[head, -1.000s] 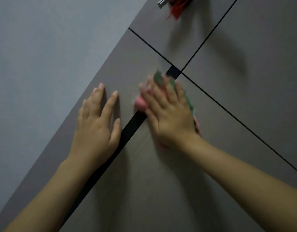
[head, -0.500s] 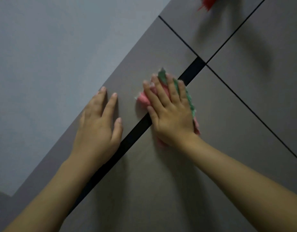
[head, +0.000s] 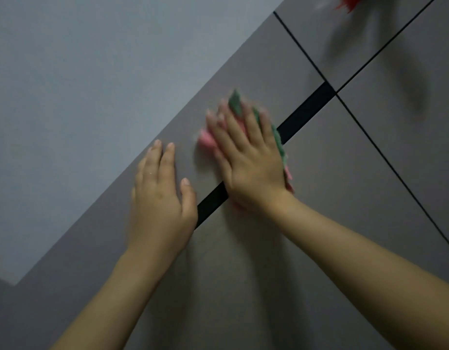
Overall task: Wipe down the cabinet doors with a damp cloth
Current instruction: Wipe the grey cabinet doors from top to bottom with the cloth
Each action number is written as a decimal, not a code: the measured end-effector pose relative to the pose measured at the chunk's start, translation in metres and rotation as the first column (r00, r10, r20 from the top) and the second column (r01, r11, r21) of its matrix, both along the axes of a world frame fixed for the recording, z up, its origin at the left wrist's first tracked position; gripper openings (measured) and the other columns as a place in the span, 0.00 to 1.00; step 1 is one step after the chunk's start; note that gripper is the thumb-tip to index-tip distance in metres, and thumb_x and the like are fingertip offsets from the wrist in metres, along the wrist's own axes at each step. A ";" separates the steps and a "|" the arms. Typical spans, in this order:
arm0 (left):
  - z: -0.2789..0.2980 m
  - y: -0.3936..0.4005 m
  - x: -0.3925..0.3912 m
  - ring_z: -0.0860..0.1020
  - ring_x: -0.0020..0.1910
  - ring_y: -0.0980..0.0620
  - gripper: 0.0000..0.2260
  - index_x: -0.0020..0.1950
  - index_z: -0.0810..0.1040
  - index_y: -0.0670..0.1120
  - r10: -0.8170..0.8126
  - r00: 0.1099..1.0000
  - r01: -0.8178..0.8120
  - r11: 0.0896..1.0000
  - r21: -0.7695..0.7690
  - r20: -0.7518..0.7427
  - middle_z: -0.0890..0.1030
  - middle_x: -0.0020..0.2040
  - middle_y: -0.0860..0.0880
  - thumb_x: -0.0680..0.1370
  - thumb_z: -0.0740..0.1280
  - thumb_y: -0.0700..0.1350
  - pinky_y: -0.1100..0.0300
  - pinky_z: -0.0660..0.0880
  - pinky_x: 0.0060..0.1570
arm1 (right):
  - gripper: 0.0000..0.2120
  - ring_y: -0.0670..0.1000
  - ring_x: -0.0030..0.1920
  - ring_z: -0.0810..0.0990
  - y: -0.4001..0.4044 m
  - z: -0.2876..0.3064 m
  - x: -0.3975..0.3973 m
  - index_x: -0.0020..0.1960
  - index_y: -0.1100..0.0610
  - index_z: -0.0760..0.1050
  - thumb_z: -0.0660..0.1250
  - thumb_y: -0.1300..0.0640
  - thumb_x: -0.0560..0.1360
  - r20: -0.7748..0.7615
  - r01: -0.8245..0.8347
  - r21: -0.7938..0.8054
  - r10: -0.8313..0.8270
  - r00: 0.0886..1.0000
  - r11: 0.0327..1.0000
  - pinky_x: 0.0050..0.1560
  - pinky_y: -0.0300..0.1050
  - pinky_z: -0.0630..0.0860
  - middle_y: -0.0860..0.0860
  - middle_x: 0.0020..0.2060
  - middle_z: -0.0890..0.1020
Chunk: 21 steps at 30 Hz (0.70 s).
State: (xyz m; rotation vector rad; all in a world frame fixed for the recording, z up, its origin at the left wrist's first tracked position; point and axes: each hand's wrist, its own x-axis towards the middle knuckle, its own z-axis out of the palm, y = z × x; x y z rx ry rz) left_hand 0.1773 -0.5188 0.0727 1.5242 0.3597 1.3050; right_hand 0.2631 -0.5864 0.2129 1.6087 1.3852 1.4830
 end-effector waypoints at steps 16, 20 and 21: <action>-0.024 -0.011 0.014 0.55 0.75 0.45 0.27 0.74 0.64 0.39 0.076 0.996 -0.081 0.981 0.175 0.035 0.60 0.76 0.40 0.76 0.53 0.47 0.48 0.54 0.70 | 0.24 0.58 0.76 0.54 -0.120 -0.028 0.011 0.76 0.53 0.59 0.55 0.50 0.81 0.050 0.069 -0.128 -0.063 0.997 0.989 0.75 0.58 0.52 0.53 0.76 0.57; -0.041 -0.006 0.014 0.54 0.75 0.48 0.27 0.74 0.64 0.39 0.109 0.994 -0.107 0.968 0.226 0.002 0.60 0.76 0.42 0.76 0.52 0.48 0.52 0.53 0.69 | 0.25 0.57 0.77 0.49 -0.112 0.024 0.017 0.78 0.51 0.50 0.47 0.47 0.83 0.008 0.103 0.066 -0.104 0.995 0.992 0.75 0.54 0.45 0.54 0.77 0.54; -0.044 -0.003 0.015 0.54 0.75 0.48 0.27 0.74 0.65 0.39 0.119 0.993 -0.116 0.962 0.247 0.000 0.60 0.76 0.42 0.76 0.52 0.48 0.55 0.52 0.70 | 0.25 0.59 0.76 0.51 -0.084 0.031 0.013 0.78 0.53 0.51 0.47 0.47 0.82 -0.022 0.084 0.154 -0.082 0.996 0.984 0.75 0.54 0.44 0.56 0.76 0.57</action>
